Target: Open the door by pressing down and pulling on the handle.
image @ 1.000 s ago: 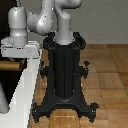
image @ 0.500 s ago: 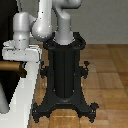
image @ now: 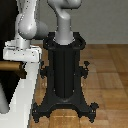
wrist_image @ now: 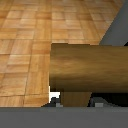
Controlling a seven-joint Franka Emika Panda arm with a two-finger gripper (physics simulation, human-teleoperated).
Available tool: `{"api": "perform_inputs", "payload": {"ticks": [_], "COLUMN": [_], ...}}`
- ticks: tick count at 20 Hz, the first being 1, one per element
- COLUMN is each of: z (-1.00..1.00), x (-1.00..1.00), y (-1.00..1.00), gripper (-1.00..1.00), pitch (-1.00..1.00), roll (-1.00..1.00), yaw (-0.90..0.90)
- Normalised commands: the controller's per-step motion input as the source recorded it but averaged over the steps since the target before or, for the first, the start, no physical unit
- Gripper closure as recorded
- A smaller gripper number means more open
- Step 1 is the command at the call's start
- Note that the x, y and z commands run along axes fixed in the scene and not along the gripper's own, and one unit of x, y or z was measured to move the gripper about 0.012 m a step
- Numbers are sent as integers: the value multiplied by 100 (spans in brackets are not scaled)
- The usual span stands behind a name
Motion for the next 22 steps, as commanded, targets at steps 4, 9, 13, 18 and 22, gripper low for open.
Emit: {"api": "perform_inputs", "payload": {"ticks": [4, 9, 13, 18, 22], "z": [0, 0, 0, 0, 0], "x": [0, 0, 0, 0, 0], "y": [0, 0, 0, 0, 0], "gripper": [100, 100, 100, 100, 100], "pitch": [-4, -6, 0, 0, 0], "roll": [0, 0, 0, 0, 0], "yaw": [0, 0, 0, 0, 0]}}
